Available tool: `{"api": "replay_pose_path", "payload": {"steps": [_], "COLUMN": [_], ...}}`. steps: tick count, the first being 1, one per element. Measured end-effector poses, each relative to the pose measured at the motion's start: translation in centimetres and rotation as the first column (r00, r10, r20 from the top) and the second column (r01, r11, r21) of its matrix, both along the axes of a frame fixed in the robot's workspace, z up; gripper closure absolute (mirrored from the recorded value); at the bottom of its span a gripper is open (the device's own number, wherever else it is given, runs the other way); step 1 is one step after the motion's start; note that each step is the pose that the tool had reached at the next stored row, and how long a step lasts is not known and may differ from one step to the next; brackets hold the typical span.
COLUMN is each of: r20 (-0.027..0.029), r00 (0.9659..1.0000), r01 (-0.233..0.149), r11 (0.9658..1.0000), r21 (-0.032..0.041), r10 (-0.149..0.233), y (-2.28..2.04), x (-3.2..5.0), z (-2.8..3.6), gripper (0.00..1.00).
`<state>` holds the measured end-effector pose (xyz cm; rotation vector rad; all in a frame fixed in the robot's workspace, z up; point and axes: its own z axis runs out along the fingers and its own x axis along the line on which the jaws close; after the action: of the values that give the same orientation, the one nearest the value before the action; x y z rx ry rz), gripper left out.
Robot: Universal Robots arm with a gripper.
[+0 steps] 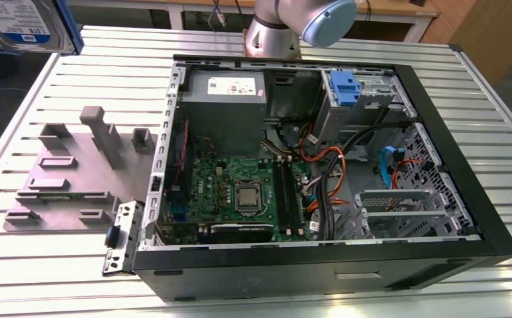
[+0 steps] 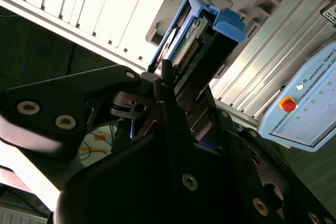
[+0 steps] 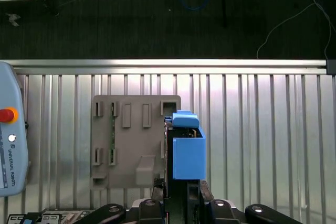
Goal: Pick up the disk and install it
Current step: 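Pick up the disk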
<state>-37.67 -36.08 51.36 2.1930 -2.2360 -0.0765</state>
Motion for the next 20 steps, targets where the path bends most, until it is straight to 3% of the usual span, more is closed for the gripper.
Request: {"api": "replay_pose_path", "payload": {"steps": [11,20], "r20": [0.0,-0.0001], "r00": [1.0,1.0], "r01": [0.0,0.0], "r11": [1.0,1.0], "r21": [0.0,0.0], "r10": [0.0,0.0], "y": [0.0,0.0], "x": [0.11,1.35], "z": [0.0,0.0], "gripper": [0.65,0.65]}}
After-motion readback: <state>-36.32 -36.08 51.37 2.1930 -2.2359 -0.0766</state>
